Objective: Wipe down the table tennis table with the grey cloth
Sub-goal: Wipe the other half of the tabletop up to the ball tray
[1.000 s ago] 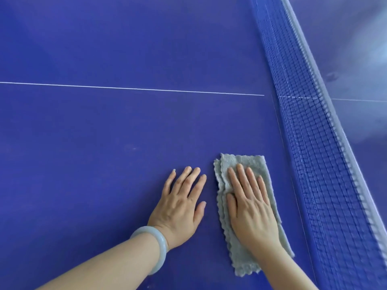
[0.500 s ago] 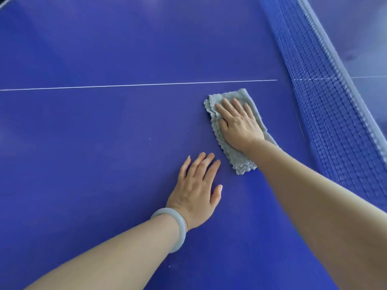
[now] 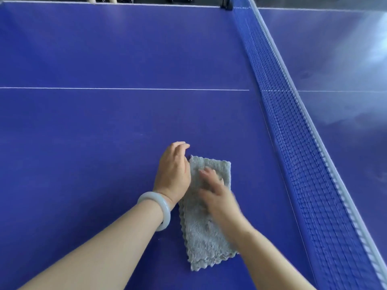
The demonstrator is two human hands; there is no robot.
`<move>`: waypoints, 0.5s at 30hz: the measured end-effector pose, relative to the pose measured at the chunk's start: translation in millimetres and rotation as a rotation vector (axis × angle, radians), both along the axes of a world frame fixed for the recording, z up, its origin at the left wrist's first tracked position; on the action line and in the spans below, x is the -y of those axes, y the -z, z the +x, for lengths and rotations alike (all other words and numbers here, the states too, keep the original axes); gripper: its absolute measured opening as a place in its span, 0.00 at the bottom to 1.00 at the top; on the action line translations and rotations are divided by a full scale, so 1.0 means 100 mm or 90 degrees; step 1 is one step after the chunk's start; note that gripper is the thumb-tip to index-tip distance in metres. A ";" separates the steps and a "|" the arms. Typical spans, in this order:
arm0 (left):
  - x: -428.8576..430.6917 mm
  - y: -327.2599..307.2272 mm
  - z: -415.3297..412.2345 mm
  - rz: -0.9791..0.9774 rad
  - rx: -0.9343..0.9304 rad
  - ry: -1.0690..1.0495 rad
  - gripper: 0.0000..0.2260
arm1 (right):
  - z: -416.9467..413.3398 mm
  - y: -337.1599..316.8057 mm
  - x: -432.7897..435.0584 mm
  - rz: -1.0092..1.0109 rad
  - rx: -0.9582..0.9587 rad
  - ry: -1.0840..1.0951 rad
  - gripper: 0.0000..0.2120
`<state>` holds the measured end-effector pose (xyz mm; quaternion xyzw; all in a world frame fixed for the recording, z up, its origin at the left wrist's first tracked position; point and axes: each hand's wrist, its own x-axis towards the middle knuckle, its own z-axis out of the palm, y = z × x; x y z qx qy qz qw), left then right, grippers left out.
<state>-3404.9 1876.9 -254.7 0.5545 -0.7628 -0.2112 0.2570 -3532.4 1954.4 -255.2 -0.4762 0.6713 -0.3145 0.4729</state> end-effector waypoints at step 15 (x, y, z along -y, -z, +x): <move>-1.25 0.32 -0.40 0.067 0.339 0.051 0.30 | -0.64 0.46 0.24 -0.067 -0.603 -0.017 0.29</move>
